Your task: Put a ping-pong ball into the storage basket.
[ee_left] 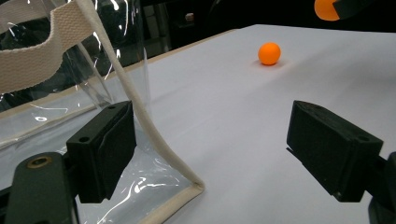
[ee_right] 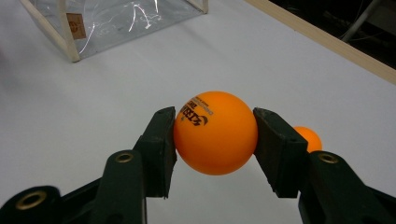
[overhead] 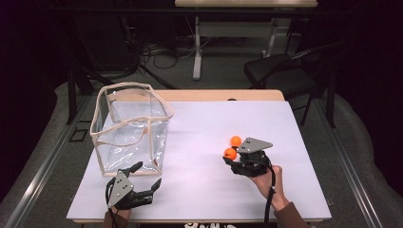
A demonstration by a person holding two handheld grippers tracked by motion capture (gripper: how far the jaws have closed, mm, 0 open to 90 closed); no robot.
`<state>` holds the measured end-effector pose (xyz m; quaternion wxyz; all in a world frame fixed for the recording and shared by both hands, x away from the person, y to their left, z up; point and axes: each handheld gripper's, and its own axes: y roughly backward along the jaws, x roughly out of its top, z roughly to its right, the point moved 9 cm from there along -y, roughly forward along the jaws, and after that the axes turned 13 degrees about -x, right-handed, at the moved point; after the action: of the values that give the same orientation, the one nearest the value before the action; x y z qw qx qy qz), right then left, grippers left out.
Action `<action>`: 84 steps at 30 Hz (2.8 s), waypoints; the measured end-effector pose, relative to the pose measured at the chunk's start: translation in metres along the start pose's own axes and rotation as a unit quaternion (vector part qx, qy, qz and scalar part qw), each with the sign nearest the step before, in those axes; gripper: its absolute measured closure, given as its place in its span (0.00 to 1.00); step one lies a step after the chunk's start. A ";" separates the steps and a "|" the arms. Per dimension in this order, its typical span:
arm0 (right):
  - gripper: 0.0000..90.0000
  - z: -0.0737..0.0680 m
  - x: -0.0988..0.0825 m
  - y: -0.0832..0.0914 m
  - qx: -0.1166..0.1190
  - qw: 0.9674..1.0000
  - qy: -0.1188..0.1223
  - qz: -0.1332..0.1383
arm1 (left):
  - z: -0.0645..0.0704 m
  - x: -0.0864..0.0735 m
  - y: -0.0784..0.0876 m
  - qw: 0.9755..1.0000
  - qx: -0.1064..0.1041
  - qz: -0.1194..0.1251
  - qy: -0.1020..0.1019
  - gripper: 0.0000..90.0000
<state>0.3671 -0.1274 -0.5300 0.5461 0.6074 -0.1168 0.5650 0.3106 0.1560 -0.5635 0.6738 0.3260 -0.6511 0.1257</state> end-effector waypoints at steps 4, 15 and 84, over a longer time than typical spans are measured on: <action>0.56 0.002 0.001 -0.001 0.000 1.000 -0.003 0.000 | 0.000 0.000 0.000 1.000 0.001 0.001 0.000 0.18; 0.56 0.001 0.004 -0.007 0.001 1.000 -0.002 -0.001 | -0.001 0.000 0.000 1.000 0.000 0.001 0.001 0.18; 0.57 0.003 0.060 -0.035 0.015 0.999 0.001 0.030 | 0.000 0.000 -0.002 1.000 -0.002 -0.001 0.001 0.18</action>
<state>0.4153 -0.0881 -0.4990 0.5202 0.6111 -0.1263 0.5831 0.3121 0.1543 -0.5645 0.6753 0.3250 -0.6503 0.1241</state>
